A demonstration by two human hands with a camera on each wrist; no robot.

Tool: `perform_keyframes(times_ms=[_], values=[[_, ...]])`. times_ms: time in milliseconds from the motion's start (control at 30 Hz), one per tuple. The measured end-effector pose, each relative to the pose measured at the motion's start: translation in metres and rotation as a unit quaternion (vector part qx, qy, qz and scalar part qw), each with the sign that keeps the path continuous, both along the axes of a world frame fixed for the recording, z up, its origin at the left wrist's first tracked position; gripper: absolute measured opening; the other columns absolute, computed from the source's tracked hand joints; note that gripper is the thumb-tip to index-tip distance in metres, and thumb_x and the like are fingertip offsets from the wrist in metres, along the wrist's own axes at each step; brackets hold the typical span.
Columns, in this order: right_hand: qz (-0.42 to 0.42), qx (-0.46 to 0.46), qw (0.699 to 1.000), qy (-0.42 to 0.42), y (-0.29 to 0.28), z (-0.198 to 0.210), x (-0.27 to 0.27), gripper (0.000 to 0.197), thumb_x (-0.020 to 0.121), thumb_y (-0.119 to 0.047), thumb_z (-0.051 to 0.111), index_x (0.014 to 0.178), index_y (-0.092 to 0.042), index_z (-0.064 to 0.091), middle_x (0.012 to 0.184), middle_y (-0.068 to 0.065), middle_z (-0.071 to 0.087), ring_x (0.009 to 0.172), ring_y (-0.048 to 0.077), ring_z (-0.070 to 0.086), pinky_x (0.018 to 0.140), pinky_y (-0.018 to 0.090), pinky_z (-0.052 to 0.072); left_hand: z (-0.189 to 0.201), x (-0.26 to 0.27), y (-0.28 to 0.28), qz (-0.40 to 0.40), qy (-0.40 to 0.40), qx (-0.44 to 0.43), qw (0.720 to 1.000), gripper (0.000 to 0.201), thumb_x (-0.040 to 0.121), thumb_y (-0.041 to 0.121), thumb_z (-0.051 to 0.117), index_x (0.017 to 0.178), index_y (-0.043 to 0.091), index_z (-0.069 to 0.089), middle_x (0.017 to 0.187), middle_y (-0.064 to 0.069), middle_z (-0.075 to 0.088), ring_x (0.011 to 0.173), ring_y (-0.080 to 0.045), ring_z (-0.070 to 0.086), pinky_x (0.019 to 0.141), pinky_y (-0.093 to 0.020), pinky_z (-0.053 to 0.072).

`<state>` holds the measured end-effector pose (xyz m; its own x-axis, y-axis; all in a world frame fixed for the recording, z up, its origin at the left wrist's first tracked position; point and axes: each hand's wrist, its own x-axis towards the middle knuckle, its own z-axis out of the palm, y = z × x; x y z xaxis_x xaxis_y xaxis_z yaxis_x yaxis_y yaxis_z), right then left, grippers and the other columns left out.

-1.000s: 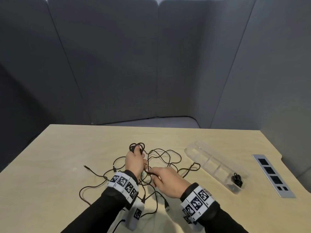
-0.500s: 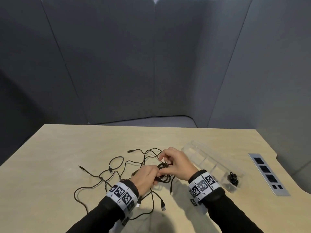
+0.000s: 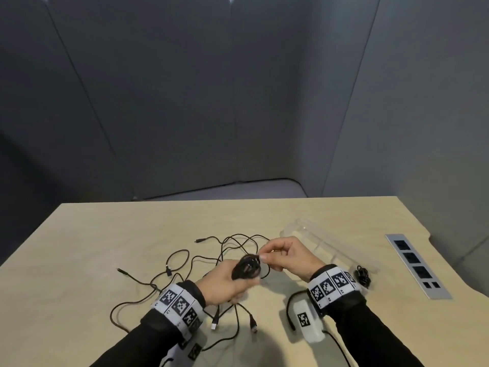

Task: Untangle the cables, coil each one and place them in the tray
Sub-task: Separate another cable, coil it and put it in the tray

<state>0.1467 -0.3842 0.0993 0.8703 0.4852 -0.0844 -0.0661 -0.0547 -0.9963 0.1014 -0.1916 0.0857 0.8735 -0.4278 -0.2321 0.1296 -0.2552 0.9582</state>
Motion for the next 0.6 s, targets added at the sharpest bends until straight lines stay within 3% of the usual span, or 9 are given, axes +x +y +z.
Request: perform_keyframes(times_ms=[67, 133, 200, 267, 333, 367, 467, 533, 600], values=[[-0.051, 0.007, 0.999, -0.006, 0.001, -0.006, 0.0, 0.01, 0.082, 0.001, 0.065, 0.091, -0.001, 0.068, 0.049, -0.009, 0.06, 0.041, 0.003, 0.04, 0.045, 0.014, 0.034, 0.002, -0.001, -0.007, 0.115, 0.046, -0.117, 0.985, 0.031, 0.086, 0.037, 0.063, 0.08, 0.009, 0.051, 0.058, 0.003, 0.046, 0.052, -0.011, 0.05, 0.048, -0.022, 0.045], [-0.111, -0.029, 0.993, -0.033, 0.005, -0.018, 0.0, 0.015, 0.085, -0.003, 0.064, 0.099, -0.003, 0.069, 0.051, -0.011, 0.062, 0.042, -0.001, 0.043, 0.047, 0.011, 0.036, -0.003, 0.005, -0.012, 0.227, 0.044, -0.171, 0.958, 0.037, 0.087, 0.038, 0.056, 0.087, 0.001, 0.057, 0.074, -0.002, 0.065, 0.078, -0.016, 0.066, 0.071, -0.032, 0.057], [-0.121, -0.111, 0.984, -0.067, 0.012, -0.032, -0.006, 0.021, 0.09, -0.011, 0.06, 0.109, -0.013, 0.068, 0.055, -0.012, 0.061, 0.047, -0.004, 0.049, 0.057, 0.01, 0.041, -0.005, 0.011, -0.011, 0.312, 0.031, -0.199, 0.928, 0.031, 0.092, 0.032, 0.05, 0.096, 0.004, 0.062, 0.101, -0.006, 0.07, 0.104, -0.018, 0.064, 0.096, -0.042, 0.049], [-0.064, -0.184, 0.978, -0.073, 0.022, -0.046, -0.017, 0.027, 0.094, -0.019, 0.053, 0.119, -0.024, 0.063, 0.071, -0.016, 0.065, 0.061, -0.012, 0.053, 0.066, 0.008, 0.042, -0.003, 0.019, -0.009, 0.348, 0.015, -0.208, 0.914, 0.026, 0.092, 0.034, 0.05, 0.096, 0.011, 0.062, 0.108, -0.004, 0.068, 0.11, -0.019, 0.061, 0.102, -0.046, 0.043], [0.001, -0.236, 0.968, -0.085, 0.03, -0.055, -0.029, 0.032, 0.096, -0.023, 0.05, 0.126, -0.029, 0.057, 0.108, -0.016, 0.066, 0.093, -0.015, 0.055, 0.085, 0.006, 0.042, 0.001, 0.024, -0.01, 0.349, 0.009, -0.214, 0.913, 0.032, 0.091, 0.037, 0.049, 0.098, 0.007, 0.058, 0.106, -0.008, 0.07, 0.104, -0.022, 0.066, 0.097, -0.051, 0.047], [0.024, -0.262, 0.958, -0.111, 0.034, -0.058, -0.031, 0.033, 0.096, -0.027, 0.049, 0.128, -0.035, 0.055, 0.117, -0.014, 0.065, 0.104, -0.007, 0.056, 0.094, 0.013, 0.043, 0.002, 0.026, -0.011, 0.355, 0.01, -0.219, 0.909, 0.035, 0.093, 0.036, 0.049, 0.101, 0.003, 0.055, 0.102, -0.011, 0.07, 0.095, -0.023, 0.069, 0.09, -0.054, 0.05], [0.062, -0.329, 0.927, -0.17, 0.036, -0.045, -0.031, 0.032, 0.093, -0.037, 0.047, 0.124, -0.041, 0.055, 0.108, -0.005, 0.07, 0.093, 0.01, 0.062, 0.091, 0.027, 0.048, -0.004, 0.034, -0.006, 0.413, -0.012, -0.145, 0.899, 0.026, 0.094, 0.03, 0.053, 0.092, 0.005, 0.051, 0.077, -0.01, 0.056, 0.056, -0.016, 0.057, 0.055, -0.036, 0.056], [0.079, -0.354, 0.909, -0.205, 0.031, -0.027, -0.027, 0.027, 0.094, -0.035, 0.047, 0.113, -0.028, 0.064, 0.103, -0.003, 0.071, 0.09, 0.012, 0.061, 0.087, 0.029, 0.048, -0.011, 0.038, 0.003, 0.395, -0.034, -0.02, 0.918, 0.035, 0.09, 0.034, 0.06, 0.103, 0.006, 0.044, 0.071, -0.007, 0.055, 0.047, -0.014, 0.05, 0.044, -0.027, 0.046], [0.086, -0.37, 0.892, -0.243, 0.027, -0.007, -0.022, 0.023, 0.094, -0.033, 0.048, 0.102, -0.022, 0.067, 0.098, -0.002, 0.071, 0.088, 0.012, 0.062, 0.082, 0.029, 0.048, -0.013, 0.038, 0.009, 0.347, -0.033, 0.089, 0.933, 0.056, 0.086, 0.036, 0.064, 0.12, 0.008, 0.03, 0.083, -0.008, 0.062, 0.05, -0.013, 0.053, 0.042, -0.02, 0.044]])
